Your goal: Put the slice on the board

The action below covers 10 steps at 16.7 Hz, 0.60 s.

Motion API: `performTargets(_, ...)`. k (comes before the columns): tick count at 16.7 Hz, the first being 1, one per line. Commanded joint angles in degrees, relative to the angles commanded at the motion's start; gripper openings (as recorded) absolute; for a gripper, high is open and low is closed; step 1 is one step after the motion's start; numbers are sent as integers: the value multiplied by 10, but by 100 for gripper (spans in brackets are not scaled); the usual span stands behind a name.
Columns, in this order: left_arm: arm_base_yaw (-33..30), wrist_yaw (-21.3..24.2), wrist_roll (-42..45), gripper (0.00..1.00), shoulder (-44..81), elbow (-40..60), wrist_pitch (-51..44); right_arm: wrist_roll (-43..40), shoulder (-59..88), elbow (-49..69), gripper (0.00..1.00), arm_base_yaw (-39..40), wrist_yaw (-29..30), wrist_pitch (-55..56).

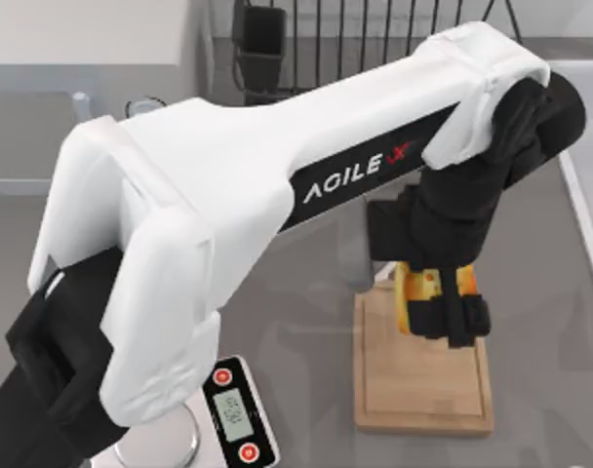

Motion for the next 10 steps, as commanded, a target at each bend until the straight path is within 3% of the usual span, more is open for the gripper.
performTargets(10, 0, 1, 2, 0, 1, -62, 65, 0, 0, 0, 100, 0, 0, 0)
